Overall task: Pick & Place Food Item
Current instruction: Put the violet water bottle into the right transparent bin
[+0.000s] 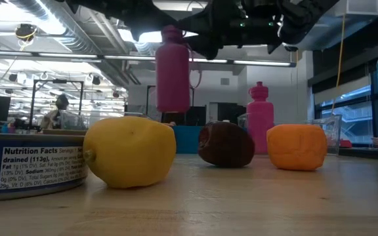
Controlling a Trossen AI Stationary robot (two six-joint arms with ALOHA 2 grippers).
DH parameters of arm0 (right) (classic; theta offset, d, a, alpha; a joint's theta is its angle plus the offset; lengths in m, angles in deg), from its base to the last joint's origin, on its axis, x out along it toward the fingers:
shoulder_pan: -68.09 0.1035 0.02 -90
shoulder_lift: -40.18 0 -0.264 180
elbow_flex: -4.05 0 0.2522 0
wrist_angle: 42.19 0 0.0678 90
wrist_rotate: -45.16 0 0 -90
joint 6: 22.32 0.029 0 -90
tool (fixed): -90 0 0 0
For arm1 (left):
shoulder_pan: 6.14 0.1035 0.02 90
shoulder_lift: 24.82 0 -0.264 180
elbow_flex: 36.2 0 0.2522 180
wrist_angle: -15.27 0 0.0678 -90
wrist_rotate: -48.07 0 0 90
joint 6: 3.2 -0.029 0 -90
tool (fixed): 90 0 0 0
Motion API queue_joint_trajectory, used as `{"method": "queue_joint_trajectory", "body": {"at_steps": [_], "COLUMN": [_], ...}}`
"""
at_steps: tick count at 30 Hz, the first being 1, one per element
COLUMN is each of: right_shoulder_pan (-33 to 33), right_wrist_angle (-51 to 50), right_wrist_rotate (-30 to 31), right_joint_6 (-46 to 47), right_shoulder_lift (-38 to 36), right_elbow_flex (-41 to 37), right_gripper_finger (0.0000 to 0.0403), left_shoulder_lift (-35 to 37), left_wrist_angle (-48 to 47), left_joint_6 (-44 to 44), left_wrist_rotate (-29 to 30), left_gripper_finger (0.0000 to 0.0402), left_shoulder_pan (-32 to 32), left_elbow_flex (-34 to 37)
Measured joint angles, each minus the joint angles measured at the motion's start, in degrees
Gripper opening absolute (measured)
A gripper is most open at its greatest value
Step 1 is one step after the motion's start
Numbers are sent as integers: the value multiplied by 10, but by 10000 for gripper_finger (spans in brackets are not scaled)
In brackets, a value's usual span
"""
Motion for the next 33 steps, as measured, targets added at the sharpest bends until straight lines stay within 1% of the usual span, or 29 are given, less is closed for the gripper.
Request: {"method": "queue_joint_trajectory", "body": {"at_steps": [5, 9, 13, 27, 30, 33], "right_shoulder_pan": [0, -2, -2, -2, -2, -2], "right_wrist_angle": [-4, -4, 0, 0, 0, 0], "right_wrist_rotate": [2, 2, 19, 21, 21, 21], "right_joint_6": [0, 0, 0, -1, -2, -2], "right_shoulder_lift": [14, 16, 17, 17, 17, 17], "right_elbow_flex": [18, 18, 18, 18, 18, 18], "right_gripper_finger": [341, 341, 341, 340, 328, 306], "left_shoulder_lift": [0, 0, 0, 0, 0, 0], "left_wrist_angle": [1, 1, 4, 4, 4, 4], "left_joint_6": [0, 0, 0, 0, 0, 0], "left_wrist_rotate": [0, 0, 0, 0, 0, 0], "left_gripper_finger": [27, 27, 27, 27, 27, 26], "left_shoulder_pan": [0, 0, 0, 0, 0, 0], "left_elbow_flex": [0, 0, 0, 0, 0, 0]}}
